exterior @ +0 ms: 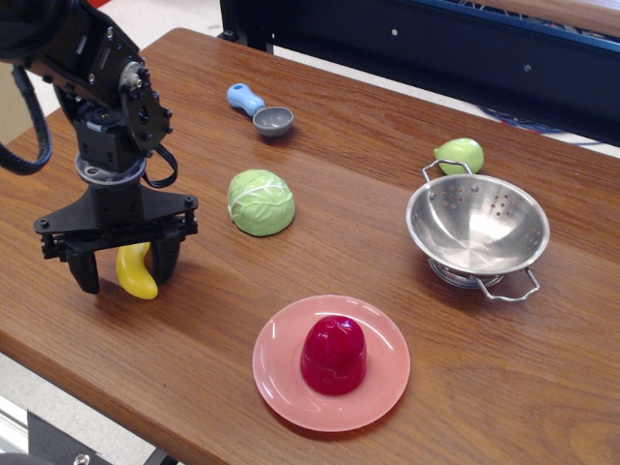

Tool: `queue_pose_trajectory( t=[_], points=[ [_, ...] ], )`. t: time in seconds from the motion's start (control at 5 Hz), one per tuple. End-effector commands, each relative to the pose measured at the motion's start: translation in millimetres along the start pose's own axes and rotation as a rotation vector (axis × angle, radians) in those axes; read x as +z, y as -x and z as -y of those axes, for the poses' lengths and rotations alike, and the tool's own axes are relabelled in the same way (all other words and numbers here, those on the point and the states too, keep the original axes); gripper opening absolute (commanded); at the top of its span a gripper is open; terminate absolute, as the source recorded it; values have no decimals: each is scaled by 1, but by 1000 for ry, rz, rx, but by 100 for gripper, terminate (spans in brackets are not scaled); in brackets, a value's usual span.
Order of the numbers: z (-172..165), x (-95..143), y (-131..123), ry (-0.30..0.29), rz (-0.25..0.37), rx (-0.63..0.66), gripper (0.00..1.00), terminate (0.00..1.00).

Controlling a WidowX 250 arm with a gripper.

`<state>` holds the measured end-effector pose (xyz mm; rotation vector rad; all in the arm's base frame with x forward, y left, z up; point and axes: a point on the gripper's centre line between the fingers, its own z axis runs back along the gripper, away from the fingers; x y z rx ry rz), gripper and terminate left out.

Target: Take banana out of colander

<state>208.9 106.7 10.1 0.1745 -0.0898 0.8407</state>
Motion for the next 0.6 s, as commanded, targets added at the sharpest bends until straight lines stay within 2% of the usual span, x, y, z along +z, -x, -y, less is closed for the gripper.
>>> queue_pose_trajectory(
  t=[0.0,0.2,0.4],
  points=[
    [16,66,-29,101,30,-31,100,0],
    [22,80,-27,134,25,-119,100,0],
    [22,80,-27,134,25,-119,100,100]
  ],
)
